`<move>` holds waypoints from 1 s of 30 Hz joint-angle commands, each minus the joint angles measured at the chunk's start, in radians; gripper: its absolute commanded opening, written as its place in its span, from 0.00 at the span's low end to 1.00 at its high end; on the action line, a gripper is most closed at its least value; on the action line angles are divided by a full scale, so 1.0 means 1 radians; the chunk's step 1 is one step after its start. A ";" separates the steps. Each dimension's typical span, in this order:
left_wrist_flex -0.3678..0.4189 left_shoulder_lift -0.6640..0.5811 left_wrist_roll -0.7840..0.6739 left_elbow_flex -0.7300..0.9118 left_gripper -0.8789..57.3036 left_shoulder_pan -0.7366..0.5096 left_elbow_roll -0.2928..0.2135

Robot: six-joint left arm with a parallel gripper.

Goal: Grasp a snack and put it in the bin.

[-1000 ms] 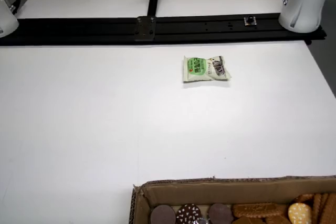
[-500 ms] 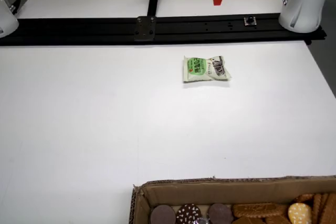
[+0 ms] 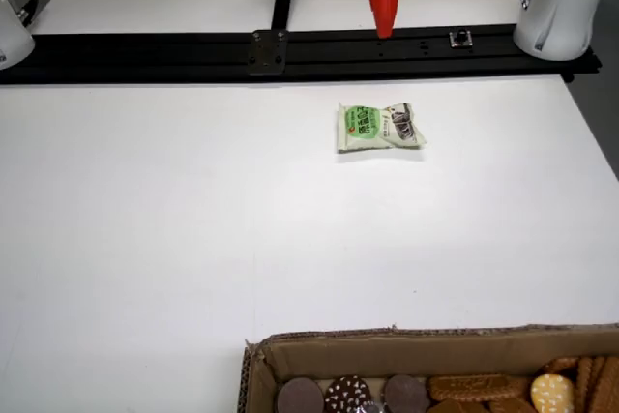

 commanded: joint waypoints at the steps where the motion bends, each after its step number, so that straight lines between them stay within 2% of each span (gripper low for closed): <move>1: -0.009 0.012 0.001 0.003 0.82 -0.006 0.010; 30: -0.051 0.141 -0.013 0.018 0.86 -0.028 0.034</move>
